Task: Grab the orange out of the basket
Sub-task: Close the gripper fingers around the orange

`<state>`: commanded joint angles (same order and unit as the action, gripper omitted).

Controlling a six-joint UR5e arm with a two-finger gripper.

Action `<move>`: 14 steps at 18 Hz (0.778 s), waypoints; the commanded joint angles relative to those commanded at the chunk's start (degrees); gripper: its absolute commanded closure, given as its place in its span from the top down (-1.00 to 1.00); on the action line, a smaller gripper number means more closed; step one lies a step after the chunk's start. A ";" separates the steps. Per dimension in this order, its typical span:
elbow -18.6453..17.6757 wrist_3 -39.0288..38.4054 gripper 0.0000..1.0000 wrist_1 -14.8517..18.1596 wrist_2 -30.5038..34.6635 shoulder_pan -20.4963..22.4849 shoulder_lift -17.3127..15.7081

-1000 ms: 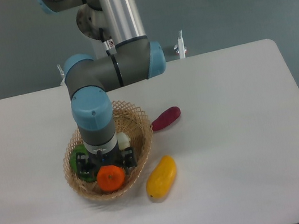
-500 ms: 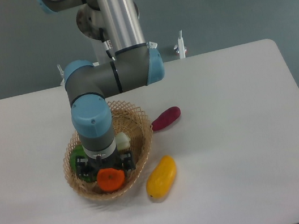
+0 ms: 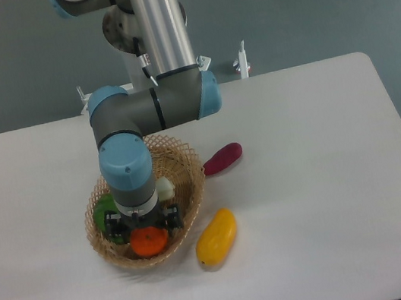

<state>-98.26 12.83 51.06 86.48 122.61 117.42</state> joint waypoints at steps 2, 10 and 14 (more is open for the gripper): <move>0.09 0.00 1.00 -0.09 0.00 0.00 0.09; 0.35 0.09 0.92 -0.18 0.27 0.00 0.71; 0.27 0.18 0.64 -0.26 0.26 0.00 0.79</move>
<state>-98.00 13.01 50.80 86.75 122.61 118.21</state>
